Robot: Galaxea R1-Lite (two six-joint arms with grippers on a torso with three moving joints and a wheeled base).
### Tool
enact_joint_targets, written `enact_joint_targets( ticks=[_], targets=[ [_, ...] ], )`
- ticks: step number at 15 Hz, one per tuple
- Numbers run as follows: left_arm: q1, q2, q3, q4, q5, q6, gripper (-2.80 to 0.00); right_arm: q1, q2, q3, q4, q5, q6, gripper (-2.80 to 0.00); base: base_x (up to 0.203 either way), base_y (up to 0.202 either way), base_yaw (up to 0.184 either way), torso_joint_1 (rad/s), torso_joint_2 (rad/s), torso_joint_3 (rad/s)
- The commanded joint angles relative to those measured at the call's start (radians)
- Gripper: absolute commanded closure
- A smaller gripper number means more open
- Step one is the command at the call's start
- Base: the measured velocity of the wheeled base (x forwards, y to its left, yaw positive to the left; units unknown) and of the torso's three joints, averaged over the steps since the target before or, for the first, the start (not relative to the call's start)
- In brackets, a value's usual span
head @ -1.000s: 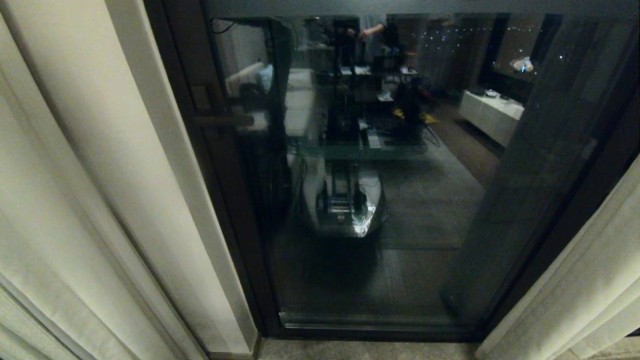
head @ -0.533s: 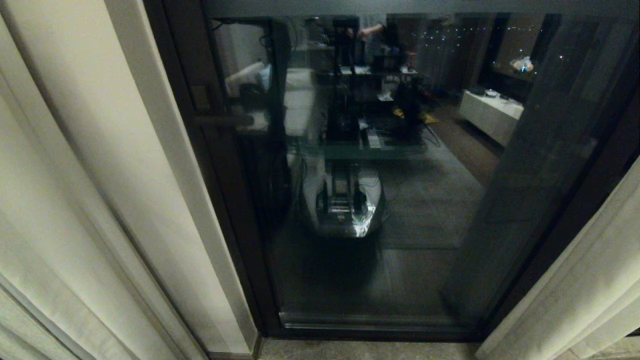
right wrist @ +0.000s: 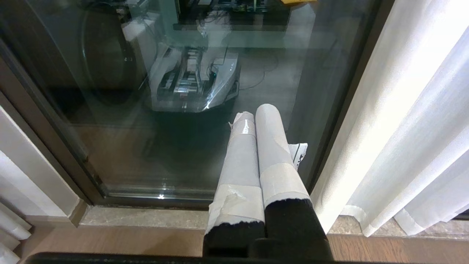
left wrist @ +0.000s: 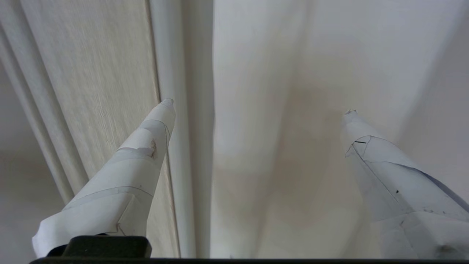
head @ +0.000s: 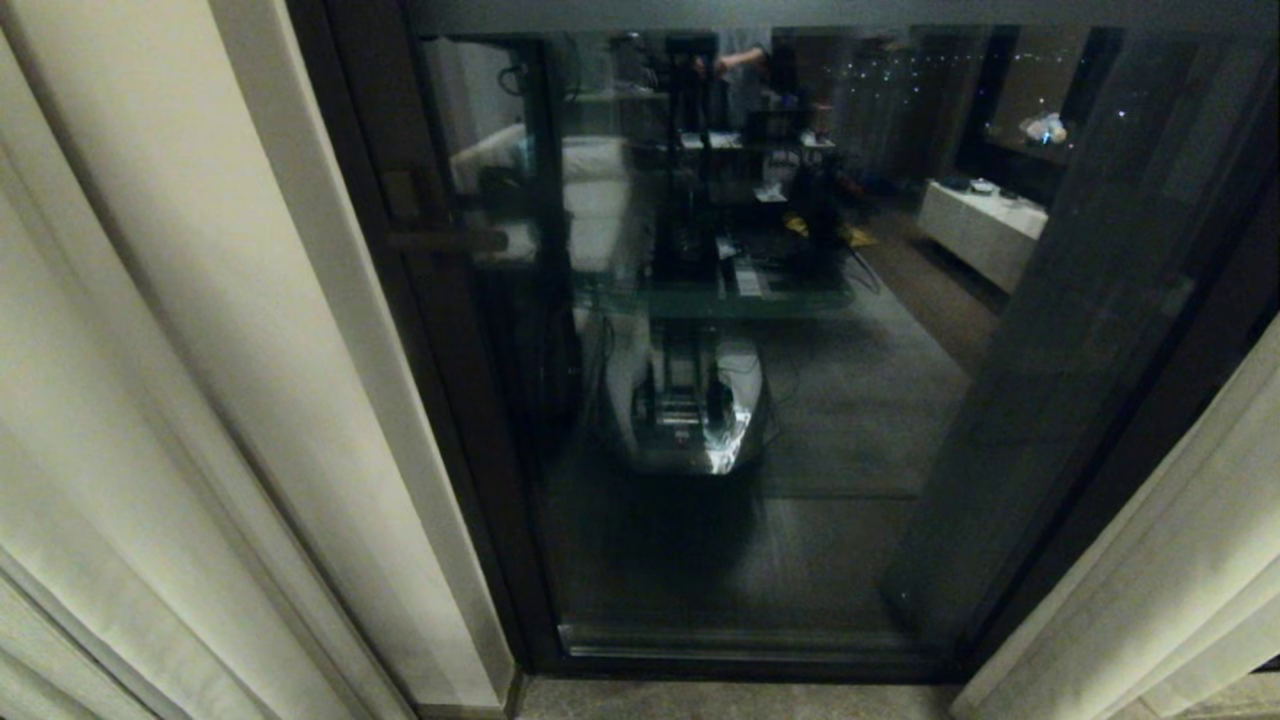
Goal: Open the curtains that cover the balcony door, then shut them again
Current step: Close the inner curtains on both sides
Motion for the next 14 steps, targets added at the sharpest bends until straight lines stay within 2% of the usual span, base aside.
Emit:
enact_joint_targets(
  ticks=[1, 5, 9, 14],
  targets=[
    [0.020, 0.052, -0.033, 0.001, 0.007, -0.001, -2.80, 0.000, 0.000, 0.000, 0.000, 0.001, -0.001, 0.00, 0.000, 0.000, 0.000, 0.000, 0.00, 0.000],
    [0.031, 0.095, -0.065, -0.001, -0.007, -0.001, -2.80, 0.000, 0.000, 0.000, 0.000, 0.001, -0.001, 0.00, 0.000, 0.000, 0.000, 0.000, 0.00, 0.000],
    [0.031, 0.189, -0.167, -0.011, -0.071, -0.011, -2.80, 0.000, 0.000, 0.000, 0.000, 0.001, -0.001, 0.00, 0.000, 0.000, 0.000, 0.000, 0.00, 0.000],
    [0.031, 0.266, -0.257, -0.011, -0.251, -0.079, -2.80, 0.000, 0.000, 0.000, 0.000, 0.001, -0.001, 0.00, 0.000, 0.000, 0.000, 0.000, 0.00, 0.000]
  ],
)
